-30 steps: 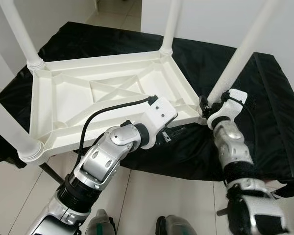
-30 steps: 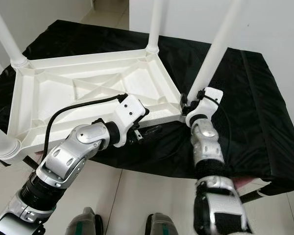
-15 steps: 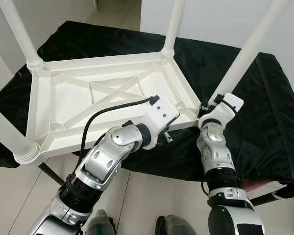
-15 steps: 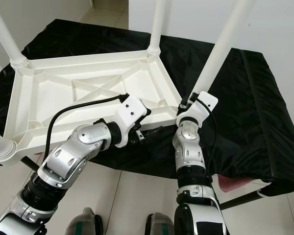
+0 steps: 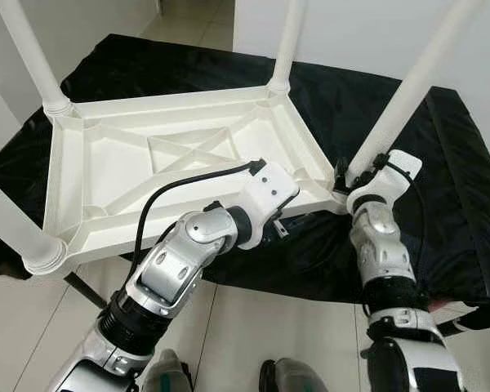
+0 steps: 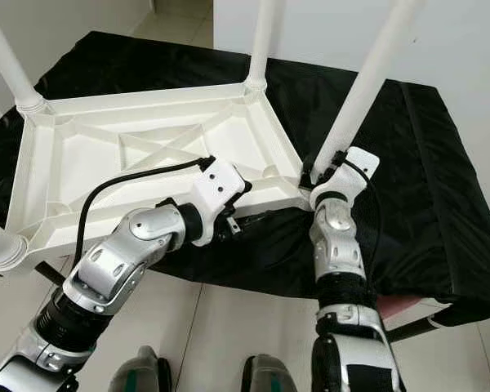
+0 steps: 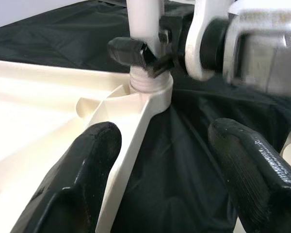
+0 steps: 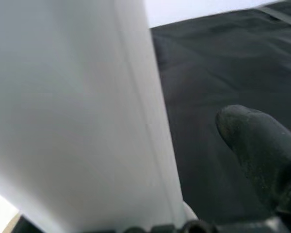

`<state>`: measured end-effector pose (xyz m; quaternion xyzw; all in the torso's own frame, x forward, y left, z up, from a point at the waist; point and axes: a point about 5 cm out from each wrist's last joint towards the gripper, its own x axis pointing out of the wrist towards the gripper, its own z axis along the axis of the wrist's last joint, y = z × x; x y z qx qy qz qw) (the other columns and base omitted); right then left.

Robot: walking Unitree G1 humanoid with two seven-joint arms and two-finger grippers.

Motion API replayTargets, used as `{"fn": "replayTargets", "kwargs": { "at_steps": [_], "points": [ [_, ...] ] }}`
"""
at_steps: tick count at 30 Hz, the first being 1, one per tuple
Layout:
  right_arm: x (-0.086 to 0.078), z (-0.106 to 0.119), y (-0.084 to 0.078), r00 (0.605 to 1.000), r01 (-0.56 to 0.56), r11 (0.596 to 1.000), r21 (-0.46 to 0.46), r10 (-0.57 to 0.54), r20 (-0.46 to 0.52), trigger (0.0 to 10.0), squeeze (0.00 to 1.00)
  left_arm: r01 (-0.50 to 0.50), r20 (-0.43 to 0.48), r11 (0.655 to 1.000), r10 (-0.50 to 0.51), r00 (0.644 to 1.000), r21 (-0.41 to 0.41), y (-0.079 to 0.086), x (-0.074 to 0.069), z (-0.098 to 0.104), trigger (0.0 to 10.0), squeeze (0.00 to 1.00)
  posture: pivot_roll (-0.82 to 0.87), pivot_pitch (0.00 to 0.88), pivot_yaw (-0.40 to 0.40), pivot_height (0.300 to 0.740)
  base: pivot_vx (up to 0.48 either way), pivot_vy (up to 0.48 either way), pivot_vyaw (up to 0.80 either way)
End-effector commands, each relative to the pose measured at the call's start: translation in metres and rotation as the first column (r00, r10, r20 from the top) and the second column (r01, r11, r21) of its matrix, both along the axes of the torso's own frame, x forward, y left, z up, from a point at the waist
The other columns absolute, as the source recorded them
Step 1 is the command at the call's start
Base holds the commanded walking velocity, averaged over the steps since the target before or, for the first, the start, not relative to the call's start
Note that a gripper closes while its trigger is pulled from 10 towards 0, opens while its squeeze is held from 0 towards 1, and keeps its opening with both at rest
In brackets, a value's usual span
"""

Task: Building children table

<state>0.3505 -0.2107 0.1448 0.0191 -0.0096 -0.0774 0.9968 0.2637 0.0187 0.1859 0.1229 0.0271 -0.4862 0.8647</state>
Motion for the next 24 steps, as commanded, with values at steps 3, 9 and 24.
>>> {"fn": "replayTargets", "kwargs": {
  "at_steps": [3, 9, 24],
  "points": [
    [0.006, 0.005, -0.008, 0.989, -0.144, 0.990, -0.002, 0.144, -0.013, 10.0, 1.00, 0.001, -0.001, 1.000, -0.001, 1.000, -0.003, 0.001, -0.001, 0.001, 10.0, 0.00, -0.05, 0.017, -0.046, 0.740, 0.000, 0.000, 0.00],
    [0.010, -0.001, -0.012, 0.921, -0.380, 0.923, -0.062, 0.372, -0.110, 10.0, 0.00, -0.002, 0.005, 1.000, 0.002, 1.000, -0.003, 0.002, 0.000, 0.003, 10.0, 0.00, -0.04, 0.014, -0.044, 0.740, 0.000, 0.000, 0.00],
    [0.020, -0.002, -0.004, 0.839, -0.534, 0.843, -0.064, 0.519, -0.166, 0.0, 0.00, -0.017, 0.021, 1.000, 0.017, 1.000, -0.004, 0.004, 0.003, 0.006, 10.0, 0.00, -0.02, 0.000, -0.053, 0.740, 0.000, 0.000, 0.00]
  ]
}}
